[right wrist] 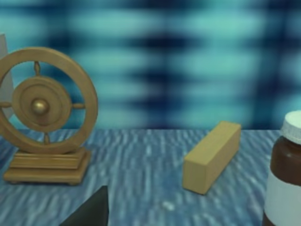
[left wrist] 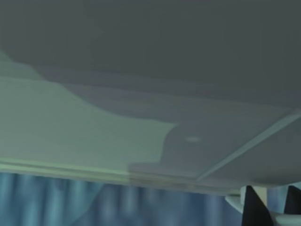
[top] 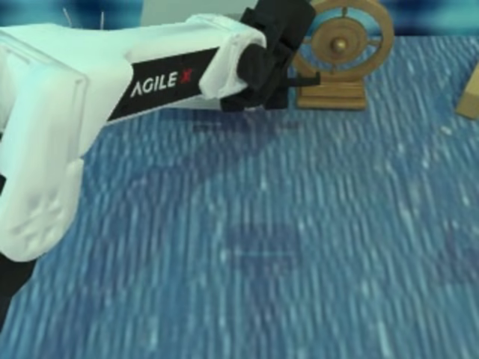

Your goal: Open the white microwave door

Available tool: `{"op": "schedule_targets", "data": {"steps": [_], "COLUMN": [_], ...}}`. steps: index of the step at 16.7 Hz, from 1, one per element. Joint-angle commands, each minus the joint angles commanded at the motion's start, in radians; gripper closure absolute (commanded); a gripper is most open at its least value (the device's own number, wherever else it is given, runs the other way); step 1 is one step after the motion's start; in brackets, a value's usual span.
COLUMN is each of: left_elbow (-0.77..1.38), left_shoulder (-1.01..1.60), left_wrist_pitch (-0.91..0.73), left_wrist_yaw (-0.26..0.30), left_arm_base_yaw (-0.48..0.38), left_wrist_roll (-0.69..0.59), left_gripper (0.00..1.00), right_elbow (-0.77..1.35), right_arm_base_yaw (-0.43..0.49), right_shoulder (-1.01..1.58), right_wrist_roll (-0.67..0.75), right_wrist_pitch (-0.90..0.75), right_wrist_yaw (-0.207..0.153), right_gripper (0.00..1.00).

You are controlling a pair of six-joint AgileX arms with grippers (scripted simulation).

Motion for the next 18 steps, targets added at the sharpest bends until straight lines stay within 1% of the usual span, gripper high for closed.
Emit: {"op": "schedule_targets", "data": {"steps": [6, 8, 14, 18], "left_elbow": [0.000, -0.003, -0.093, -0.094], "left_shoulder": [0.000, 0.006, -0.053, -0.054], "left_wrist_pitch": [0.000, 0.003, 0.061, 0.061], "left_wrist_yaw": [0.000, 0.007, 0.038, 0.039], "left_arm_base_yaw": [0.000, -0.006, 0.005, 0.005], "left_wrist_roll": [0.000, -0.003, 0.058, 0.058], "left_gripper": [1.00, 1.00, 1.00, 1.00], "right_elbow": [0.000, 0.000, 0.000, 0.000], "right_arm_base_yaw": [0.000, 0.000, 0.000, 0.000], "right_shoulder": [0.000, 0.000, 0.000, 0.000], "right_wrist_roll": [0.000, 0.000, 0.000, 0.000], "right_wrist_pitch": [0.000, 0.000, 0.000, 0.000], "right_wrist_yaw": [0.000, 0.000, 0.000, 0.000], "right_gripper": [0.00, 0.00, 0.00, 0.00]}}
